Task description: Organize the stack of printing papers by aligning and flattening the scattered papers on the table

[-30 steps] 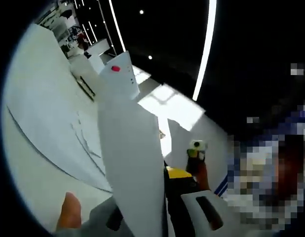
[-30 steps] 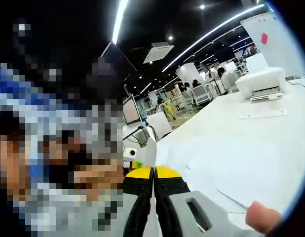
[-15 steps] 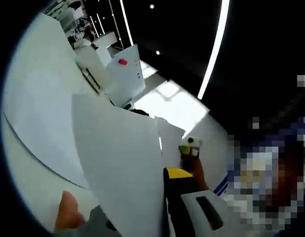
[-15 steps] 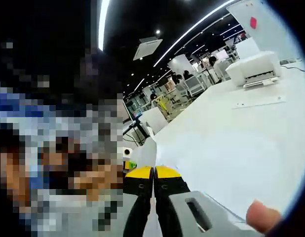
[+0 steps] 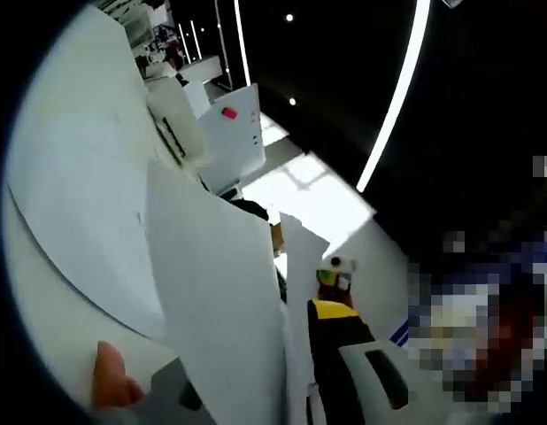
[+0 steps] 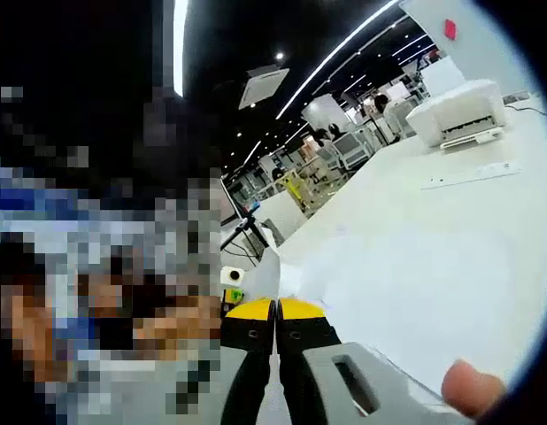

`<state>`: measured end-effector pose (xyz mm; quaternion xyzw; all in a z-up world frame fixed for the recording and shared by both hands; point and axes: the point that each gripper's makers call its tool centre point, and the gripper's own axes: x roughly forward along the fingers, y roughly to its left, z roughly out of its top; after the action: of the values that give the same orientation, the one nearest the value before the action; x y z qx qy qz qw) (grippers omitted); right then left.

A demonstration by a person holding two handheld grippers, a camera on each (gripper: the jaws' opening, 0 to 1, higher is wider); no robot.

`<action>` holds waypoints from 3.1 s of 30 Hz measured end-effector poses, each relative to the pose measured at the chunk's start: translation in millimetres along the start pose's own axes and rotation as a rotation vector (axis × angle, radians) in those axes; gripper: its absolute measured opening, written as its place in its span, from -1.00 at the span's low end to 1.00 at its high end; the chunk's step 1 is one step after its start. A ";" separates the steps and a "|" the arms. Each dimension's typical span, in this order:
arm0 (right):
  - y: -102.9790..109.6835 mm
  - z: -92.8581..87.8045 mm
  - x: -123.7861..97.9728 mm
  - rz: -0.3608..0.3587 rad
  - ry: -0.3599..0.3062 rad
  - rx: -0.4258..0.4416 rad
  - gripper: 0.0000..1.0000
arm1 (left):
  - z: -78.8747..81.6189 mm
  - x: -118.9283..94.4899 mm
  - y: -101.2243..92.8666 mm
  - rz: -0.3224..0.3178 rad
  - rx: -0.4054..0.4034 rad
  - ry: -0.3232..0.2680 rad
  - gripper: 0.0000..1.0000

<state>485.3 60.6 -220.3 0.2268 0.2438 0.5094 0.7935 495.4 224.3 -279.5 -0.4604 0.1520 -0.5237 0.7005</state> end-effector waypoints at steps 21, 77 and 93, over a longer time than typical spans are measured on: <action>-2.5 -10.5 40.4 0.081 0.020 0.234 -1.00 | 25.2 -9.4 11.3 0.001 -0.032 -0.088 -0.75; 28.2 -76.1 84.7 0.077 -0.109 0.470 -1.00 | 47.5 -20.7 4.9 -0.007 0.054 -0.262 -0.78; 30.8 -81.1 82.3 0.071 -0.103 0.404 -1.00 | 45.6 -20.2 3.6 -0.010 0.101 -0.243 -0.89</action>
<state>443.6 156.9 -277.5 0.4155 0.2919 0.4653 0.7250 521.0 264.1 -263.6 -0.4854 0.0374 -0.4744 0.7334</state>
